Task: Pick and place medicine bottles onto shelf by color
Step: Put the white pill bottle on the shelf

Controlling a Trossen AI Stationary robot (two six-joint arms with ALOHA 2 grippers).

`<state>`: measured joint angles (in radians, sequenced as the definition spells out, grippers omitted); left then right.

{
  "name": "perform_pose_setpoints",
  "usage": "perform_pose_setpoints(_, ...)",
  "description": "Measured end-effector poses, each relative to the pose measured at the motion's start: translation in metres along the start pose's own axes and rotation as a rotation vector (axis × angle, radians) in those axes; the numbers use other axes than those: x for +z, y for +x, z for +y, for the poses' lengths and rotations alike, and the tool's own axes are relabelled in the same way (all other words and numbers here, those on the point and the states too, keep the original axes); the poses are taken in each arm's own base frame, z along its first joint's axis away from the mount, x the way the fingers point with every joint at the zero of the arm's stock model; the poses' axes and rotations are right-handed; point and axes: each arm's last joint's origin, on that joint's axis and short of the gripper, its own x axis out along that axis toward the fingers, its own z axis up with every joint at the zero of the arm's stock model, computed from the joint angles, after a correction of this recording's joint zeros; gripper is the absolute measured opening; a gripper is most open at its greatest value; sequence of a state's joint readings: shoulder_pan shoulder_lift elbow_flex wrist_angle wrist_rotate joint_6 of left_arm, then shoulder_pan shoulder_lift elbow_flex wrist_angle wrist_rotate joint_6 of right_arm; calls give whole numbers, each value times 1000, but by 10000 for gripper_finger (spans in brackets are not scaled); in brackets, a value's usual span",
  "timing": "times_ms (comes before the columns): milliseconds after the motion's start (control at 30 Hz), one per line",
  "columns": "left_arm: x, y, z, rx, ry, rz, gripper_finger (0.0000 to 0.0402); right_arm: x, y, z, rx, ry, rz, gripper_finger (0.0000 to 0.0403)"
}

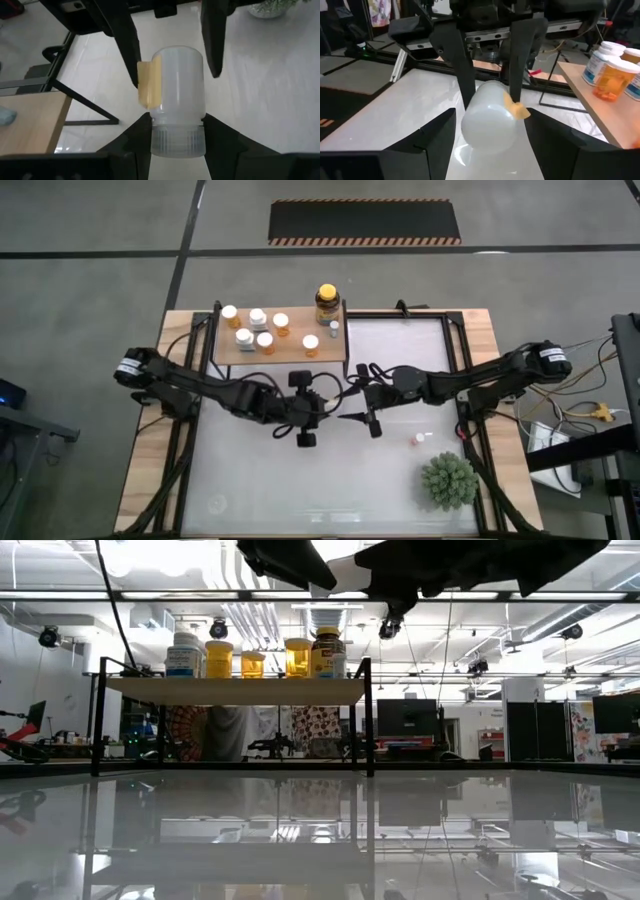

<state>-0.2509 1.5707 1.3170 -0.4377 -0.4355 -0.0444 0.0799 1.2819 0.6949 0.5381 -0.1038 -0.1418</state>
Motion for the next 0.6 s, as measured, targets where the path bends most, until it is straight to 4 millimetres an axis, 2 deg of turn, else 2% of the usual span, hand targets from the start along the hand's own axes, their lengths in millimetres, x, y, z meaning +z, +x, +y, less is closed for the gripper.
perform_pose_setpoints(267, 0, 2, 4, 10, 2, 4, 121, -1, 1, 0, -14, -1, 6, 209)
perform_pose_setpoints(600, 0, 2, 4, 12, -5, 5, 129, -2, 1, -1, -31, 1, 12, 135)
